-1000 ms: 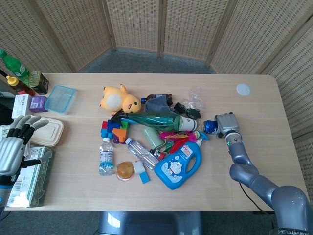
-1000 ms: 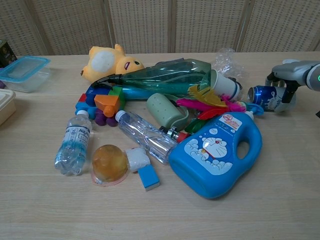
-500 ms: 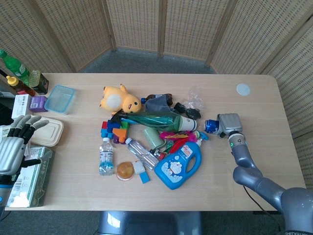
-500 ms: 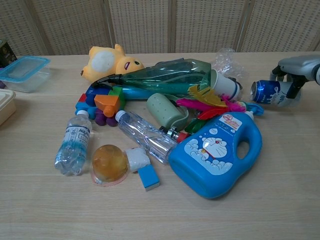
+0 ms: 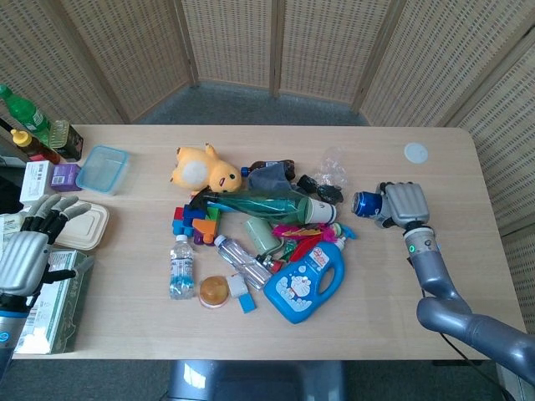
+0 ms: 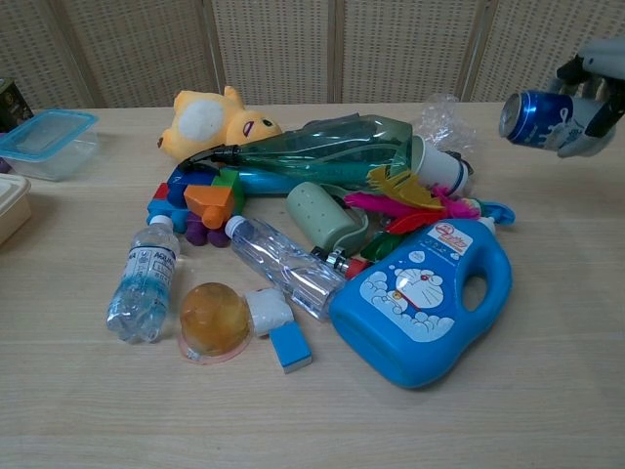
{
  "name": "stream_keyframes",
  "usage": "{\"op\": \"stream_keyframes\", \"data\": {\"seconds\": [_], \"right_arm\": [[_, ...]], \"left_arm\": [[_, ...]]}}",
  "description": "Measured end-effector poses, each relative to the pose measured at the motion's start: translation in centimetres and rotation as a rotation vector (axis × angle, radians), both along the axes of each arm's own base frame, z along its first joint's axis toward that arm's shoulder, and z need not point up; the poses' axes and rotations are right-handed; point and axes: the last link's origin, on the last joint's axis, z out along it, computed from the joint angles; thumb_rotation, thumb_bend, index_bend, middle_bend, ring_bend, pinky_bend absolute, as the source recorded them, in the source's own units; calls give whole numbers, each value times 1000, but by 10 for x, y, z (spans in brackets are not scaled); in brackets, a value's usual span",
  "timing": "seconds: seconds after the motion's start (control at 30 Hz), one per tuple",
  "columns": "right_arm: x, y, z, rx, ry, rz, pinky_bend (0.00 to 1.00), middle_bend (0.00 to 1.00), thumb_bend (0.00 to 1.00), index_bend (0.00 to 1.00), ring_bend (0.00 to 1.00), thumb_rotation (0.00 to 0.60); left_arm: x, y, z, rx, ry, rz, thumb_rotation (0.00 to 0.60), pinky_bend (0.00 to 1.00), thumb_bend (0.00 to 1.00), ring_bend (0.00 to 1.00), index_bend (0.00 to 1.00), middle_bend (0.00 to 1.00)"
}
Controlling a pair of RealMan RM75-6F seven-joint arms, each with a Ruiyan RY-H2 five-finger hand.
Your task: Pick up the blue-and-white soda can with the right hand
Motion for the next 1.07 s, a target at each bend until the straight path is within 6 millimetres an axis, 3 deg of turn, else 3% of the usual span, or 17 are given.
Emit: {"op": "stream_keyframes", "data": {"seconds": [0.33,0.53,0.83,1.07], "right_arm": [[47,17,70,-144,-94,111,392,536,276,495,466,600],[69,27,100,-210,-119,164,392,534,275,494,466,600],[92,38,125,-264,-135,216,391,535,274,497,466,600],[96,42,131,-279,-138,218,391,534,274,499,466,600]], "left_arm": [[0,-2,-1,-2,-13,-11,566,0,253,0,184,146],[-2,-3,-1,-1,-20,-13,567,0,253,0,184,146],[-5,-6,-1,1,-30,-11,564,0,254,0,185,146],[-6,-7,0,7,-31,-13,565,0,251,0,184,146]]}}
